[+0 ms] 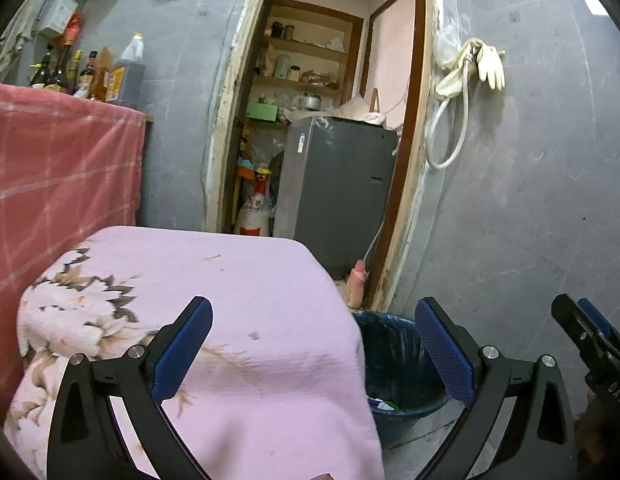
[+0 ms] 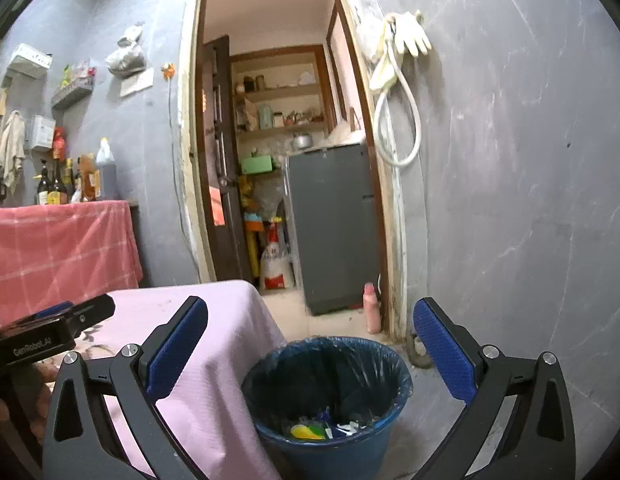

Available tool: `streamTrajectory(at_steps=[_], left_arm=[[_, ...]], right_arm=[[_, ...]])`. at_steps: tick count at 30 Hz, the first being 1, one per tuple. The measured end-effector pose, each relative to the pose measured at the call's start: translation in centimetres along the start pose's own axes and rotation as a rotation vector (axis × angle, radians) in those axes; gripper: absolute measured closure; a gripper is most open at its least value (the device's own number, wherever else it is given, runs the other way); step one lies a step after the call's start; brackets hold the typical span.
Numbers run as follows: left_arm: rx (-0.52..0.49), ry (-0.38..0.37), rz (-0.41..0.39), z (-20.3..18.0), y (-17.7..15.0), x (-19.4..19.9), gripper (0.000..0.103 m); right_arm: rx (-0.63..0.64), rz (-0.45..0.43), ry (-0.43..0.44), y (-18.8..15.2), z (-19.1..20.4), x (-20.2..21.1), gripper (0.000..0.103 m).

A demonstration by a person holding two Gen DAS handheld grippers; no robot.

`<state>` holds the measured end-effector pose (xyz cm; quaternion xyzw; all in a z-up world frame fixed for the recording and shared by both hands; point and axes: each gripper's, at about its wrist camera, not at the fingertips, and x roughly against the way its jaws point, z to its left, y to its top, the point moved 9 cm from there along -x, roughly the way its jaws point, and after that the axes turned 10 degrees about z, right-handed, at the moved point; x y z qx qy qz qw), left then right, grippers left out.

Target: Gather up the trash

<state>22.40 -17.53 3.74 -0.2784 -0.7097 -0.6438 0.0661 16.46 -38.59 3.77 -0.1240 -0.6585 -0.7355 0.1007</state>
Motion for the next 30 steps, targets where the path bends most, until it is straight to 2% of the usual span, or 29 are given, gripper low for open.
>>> streamTrajectory(at_steps=[8,17,25,30], left_arm=[[-0.017,0.008,-0.021,1.5,-1.8,4.7,0.004],[-0.017,0.044,-0.012,3.7,-5.0,9.2,0.003],[-0.024,0.089,-0.030,5.0,-7.5,11.0,0.003],[0.019,0.088,-0.023,5.6,-8.5,10.6,0.003]], right_arm=[[0.002,-0.013,0.011,-0.5,2.7,4.1,0.000],[-0.013,0.028,0.021,-3.4,5.0,8.3,0.000],[0.054,0.020,-0.019,-5.5,6.4,10.1,0.000],[0.061,0.032,-0.006,-6.4,6.6,9.8,0.000]])
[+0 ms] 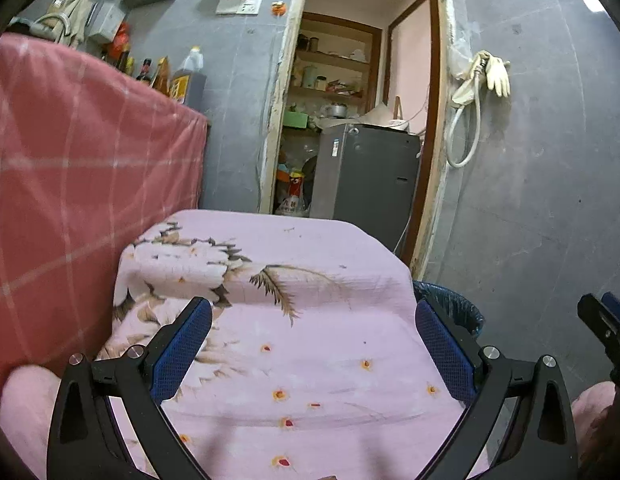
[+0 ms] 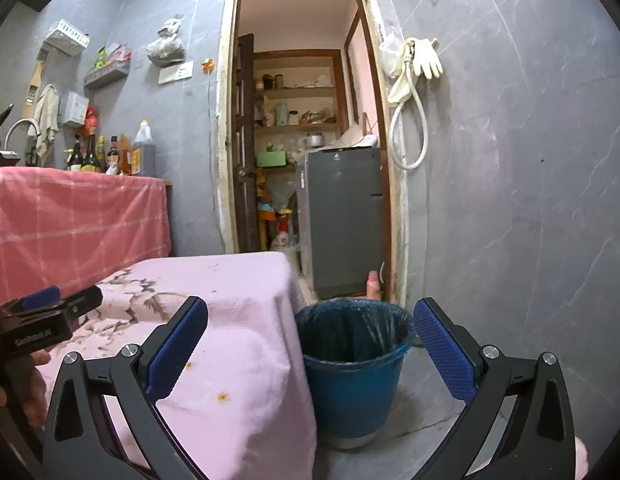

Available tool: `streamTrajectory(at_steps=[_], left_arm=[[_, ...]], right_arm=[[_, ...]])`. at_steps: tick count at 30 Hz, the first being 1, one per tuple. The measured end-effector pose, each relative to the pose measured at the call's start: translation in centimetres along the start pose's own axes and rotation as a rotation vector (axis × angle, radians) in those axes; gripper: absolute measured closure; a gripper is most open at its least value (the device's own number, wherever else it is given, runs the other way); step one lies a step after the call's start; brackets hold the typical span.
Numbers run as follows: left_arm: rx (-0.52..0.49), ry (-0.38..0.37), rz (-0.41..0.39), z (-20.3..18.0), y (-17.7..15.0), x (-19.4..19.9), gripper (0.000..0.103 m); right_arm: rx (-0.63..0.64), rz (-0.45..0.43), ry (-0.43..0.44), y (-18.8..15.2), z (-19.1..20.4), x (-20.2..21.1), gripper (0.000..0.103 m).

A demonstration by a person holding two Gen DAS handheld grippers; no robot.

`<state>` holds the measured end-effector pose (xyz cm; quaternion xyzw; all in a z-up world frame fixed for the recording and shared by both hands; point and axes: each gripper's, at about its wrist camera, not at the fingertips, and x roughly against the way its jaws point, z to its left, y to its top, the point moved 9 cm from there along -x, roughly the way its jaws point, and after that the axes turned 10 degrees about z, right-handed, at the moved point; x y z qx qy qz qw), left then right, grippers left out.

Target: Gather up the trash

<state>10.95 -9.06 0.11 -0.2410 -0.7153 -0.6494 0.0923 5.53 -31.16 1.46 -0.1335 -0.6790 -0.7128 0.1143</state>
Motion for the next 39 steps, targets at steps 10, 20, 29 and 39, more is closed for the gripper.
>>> streamTrajectory(at_steps=[10,20,29,39], left_arm=[[-0.010,0.013,0.013,0.0,-0.8,-0.4,0.003],[-0.014,0.019,0.010,0.1,-0.9,-0.4,0.003],[-0.016,0.021,0.010,0.1,-1.0,-0.4,0.003],[-0.014,0.021,0.013,0.6,-1.0,-0.4,0.003]], right_arm=[[-0.033,0.035,0.002,-1.2,-0.8,-0.5,0.000],[-0.038,0.037,0.006,-1.2,-0.9,-0.5,0.000],[-0.041,0.038,0.009,-1.2,-1.0,-0.4,0.000],[-0.040,0.037,0.006,-1.2,-1.1,-0.3,0.000]])
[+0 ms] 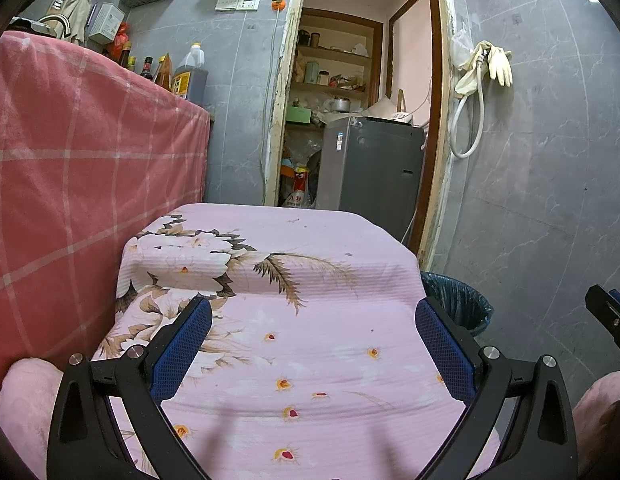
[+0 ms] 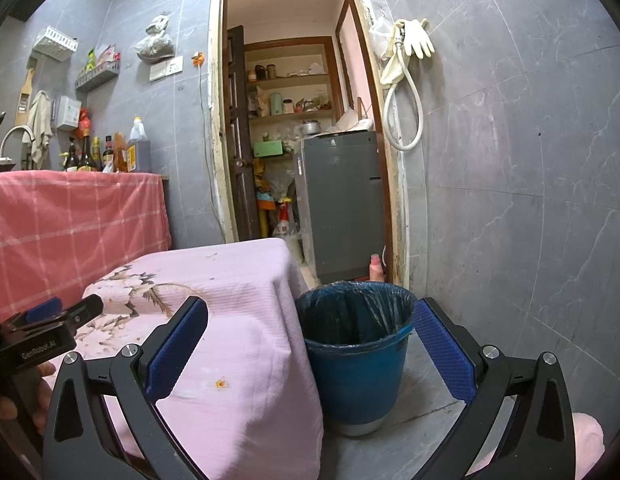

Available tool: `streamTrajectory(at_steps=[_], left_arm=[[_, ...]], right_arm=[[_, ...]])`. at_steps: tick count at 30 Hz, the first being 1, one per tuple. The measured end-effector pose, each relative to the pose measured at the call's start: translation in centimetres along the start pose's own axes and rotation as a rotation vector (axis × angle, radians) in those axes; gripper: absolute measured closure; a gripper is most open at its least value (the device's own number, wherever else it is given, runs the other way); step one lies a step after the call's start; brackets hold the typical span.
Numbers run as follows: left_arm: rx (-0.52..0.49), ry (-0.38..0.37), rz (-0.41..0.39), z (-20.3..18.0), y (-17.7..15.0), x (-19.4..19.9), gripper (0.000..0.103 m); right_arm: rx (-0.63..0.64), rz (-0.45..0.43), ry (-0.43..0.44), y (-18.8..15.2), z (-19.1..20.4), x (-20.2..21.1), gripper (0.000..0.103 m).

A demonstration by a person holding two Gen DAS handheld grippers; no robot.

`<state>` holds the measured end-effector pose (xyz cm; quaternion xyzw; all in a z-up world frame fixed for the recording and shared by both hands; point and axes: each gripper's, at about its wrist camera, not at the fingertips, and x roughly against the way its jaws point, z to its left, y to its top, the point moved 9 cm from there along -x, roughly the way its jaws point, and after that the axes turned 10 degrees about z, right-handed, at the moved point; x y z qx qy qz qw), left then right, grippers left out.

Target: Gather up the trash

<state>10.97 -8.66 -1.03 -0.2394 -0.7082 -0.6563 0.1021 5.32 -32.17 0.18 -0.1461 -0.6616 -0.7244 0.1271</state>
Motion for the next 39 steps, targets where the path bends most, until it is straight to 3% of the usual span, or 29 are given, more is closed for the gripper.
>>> streamTrajectory(at_steps=[39], left_arm=[[0.002,0.017,-0.004,0.46,0.21,-0.12,0.003]], right_arm=[[-0.002,0.008,-0.001,-0.14,0.29,0.05,0.000]])
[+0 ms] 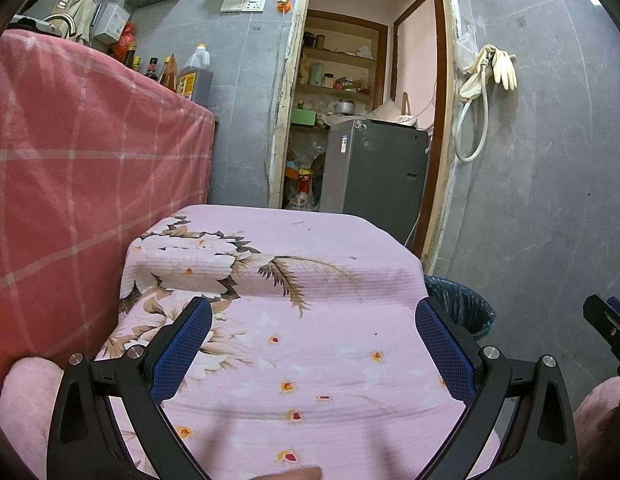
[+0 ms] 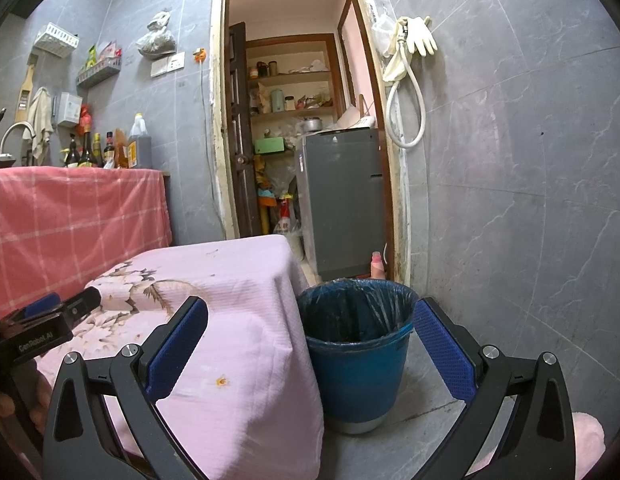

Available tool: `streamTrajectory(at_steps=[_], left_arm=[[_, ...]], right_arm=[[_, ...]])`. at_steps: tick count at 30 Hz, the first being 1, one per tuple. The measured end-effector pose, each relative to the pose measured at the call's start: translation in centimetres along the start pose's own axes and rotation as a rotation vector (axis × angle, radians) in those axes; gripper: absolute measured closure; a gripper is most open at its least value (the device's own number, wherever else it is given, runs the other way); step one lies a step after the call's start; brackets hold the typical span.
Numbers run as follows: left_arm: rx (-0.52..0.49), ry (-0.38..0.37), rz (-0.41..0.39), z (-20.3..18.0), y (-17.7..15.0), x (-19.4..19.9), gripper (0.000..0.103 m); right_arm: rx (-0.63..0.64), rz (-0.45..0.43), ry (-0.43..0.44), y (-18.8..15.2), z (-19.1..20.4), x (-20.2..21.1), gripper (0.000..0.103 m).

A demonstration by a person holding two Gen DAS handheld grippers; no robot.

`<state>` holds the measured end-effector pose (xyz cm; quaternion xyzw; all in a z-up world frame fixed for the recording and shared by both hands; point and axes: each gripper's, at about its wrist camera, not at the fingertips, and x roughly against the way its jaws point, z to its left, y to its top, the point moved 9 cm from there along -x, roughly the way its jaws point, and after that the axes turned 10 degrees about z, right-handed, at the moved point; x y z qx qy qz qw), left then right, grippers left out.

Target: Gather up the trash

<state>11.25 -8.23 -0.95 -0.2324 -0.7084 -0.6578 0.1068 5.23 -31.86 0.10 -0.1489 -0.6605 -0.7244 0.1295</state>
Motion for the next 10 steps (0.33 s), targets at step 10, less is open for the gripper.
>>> streamTrajectory(at_steps=[10], left_arm=[[-0.013,0.011,0.003,-0.18,-0.32,-0.31,0.003]], right_arm=[[-0.001,0.001,-0.001,0.00,0.13,0.02,0.000]])
